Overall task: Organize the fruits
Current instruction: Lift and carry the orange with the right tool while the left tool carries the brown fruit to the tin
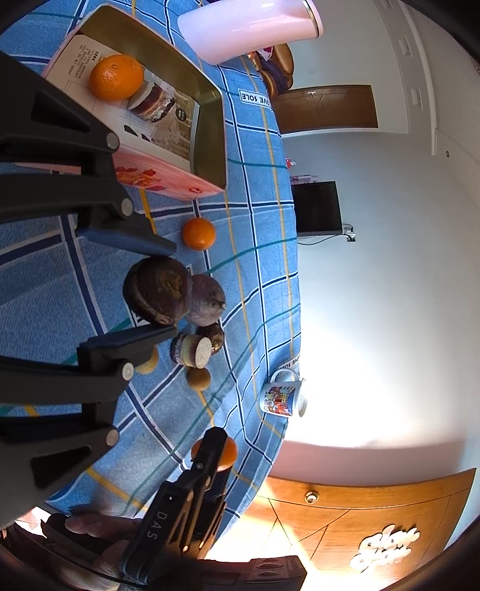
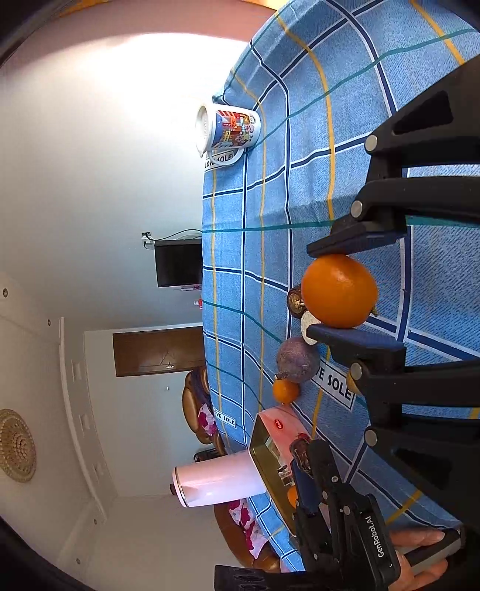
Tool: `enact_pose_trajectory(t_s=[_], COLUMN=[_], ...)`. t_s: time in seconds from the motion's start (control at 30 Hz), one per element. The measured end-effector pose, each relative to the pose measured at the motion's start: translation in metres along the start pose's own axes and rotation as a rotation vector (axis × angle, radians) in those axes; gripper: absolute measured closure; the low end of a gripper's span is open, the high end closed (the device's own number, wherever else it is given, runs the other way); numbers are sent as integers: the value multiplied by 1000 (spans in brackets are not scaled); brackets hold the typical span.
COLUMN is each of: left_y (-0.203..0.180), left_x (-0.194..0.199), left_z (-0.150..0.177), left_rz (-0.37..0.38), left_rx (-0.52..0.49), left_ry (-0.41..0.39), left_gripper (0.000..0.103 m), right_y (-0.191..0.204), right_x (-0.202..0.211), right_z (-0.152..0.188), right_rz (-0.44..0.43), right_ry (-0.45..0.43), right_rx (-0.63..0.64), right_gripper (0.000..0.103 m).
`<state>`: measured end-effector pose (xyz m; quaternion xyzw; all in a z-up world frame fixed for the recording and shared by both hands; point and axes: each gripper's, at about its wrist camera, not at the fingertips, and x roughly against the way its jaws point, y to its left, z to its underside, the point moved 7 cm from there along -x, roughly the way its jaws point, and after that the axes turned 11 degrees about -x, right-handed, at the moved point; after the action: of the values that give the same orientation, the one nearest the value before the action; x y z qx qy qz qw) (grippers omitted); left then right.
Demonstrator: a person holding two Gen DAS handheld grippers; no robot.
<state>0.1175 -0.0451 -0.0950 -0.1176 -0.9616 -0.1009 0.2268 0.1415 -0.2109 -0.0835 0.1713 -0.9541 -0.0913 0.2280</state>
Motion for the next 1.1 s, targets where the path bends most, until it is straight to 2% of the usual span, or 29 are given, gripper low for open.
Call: enact_pose_trajectory(t_s=[0.7, 1.1], left_y=[0, -3], left_x=[17, 24], left_z=[-5, -7], left_rz=[-54, -78], left_rx=[-9, -28], left_ry=[-98, -140], left_gripper=[63, 63], right_y=[5, 6], right_x=[16, 21], right_z=[-4, -4], right_rz=[-19, -29], right_ry=[-100, -125], right_rx=[20, 30], right_gripper=[64, 64])
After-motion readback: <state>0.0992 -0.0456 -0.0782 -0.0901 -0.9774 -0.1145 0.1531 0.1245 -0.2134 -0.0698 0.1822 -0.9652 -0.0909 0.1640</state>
